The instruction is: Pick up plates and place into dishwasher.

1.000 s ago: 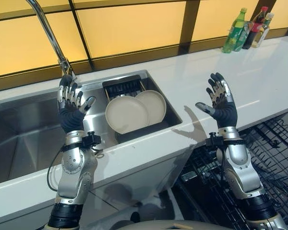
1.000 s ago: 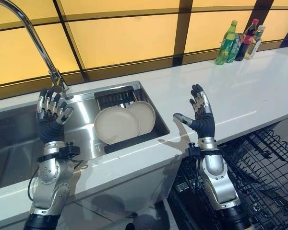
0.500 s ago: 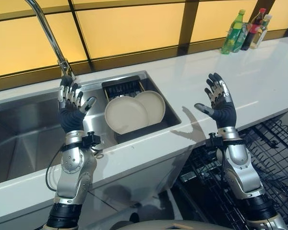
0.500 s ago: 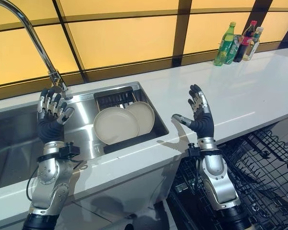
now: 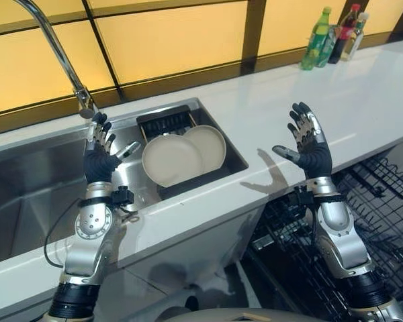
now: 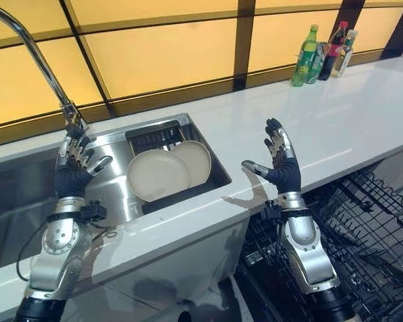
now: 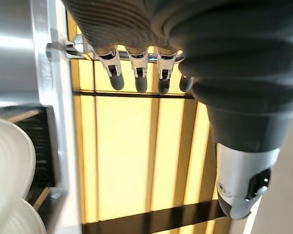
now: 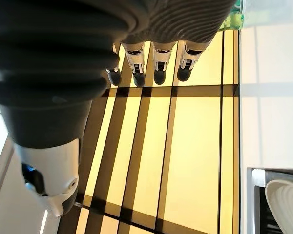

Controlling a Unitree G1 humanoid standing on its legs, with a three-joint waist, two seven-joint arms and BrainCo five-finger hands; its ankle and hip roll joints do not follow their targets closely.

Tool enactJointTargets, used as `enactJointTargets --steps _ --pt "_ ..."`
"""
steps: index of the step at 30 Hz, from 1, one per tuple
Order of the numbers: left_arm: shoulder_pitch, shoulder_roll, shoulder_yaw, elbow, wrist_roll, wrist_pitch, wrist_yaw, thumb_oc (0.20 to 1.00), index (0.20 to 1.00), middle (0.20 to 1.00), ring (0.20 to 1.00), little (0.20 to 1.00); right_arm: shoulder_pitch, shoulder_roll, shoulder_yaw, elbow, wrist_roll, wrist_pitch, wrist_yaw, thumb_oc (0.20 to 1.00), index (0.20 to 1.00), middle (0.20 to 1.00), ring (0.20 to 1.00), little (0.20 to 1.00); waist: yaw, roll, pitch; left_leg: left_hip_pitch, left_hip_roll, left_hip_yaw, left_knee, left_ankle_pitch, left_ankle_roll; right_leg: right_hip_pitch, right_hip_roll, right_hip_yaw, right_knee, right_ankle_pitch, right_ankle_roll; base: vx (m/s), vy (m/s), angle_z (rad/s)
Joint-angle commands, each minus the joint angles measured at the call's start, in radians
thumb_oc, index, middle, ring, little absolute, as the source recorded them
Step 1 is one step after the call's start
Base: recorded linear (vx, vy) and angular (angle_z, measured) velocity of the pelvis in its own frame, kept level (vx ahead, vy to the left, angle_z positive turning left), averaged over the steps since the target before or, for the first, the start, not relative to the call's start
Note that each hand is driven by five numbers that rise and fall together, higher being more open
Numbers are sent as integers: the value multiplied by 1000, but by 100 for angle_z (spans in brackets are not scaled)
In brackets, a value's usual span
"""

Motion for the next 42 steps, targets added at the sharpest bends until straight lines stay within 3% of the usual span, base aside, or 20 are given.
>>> enactJointTargets --steps 1,7,15,23,34,42 --pt "-83 48 42 118 28 -2 -10 1000 1000 1000 1000 1000 -64 -12 -10 -54 16 -18 5 1000 1000 1000 1000 1000 -22 -19 -61 2 64 -39 5 11 -34 -79 -46 -12 -10 116 47 88 134 -9" --pt "-110 105 51 200 58 47 -5 1000 1000 1000 1000 1000 -49 -16 -16 -45 25 11 9 1000 1000 1000 1000 1000 -49 -5 -72 23 47 -13 0 -12 -17 -81 -67 8 -10 124 66 107 153 -9" --pt "-127 199 47 255 139 98 -70 1000 1000 1000 1000 1000 -20 -33 -42 -52 45 46 34 1000 1000 1000 1000 1000 -77 -3 -69 40 26 17 0 -36 6 -87 -87 43 -10 138 86 101 115 -14" --pt "-135 289 66 301 247 105 -81 1000 1000 1000 1000 1000 -1 -50 -56 -47 56 74 57 1000 1000 1000 1000 1000 -99 0 -46 48 6 39 0 -54 26 -94 -110 70 -10 151 101 94 109 -10" --pt "-166 372 51 450 298 196 -110 1000 1000 1000 1000 1000 -20 -101 -62 -41 68 103 86 1000 1000 1000 1000 1000 -122 28 20 42 -16 55 0 -61 37 -131 -148 85 31 144 126 49 125 -7" --pt "-201 388 26 499 267 151 -175 1000 1000 1000 1000 1000 -42 -125 -63 -32 62 114 88 1000 1000 1000 1000 1000 -126 35 68 11 -25 72 13 -50 41 -174 -157 105 65 140 134 15 96 -1"
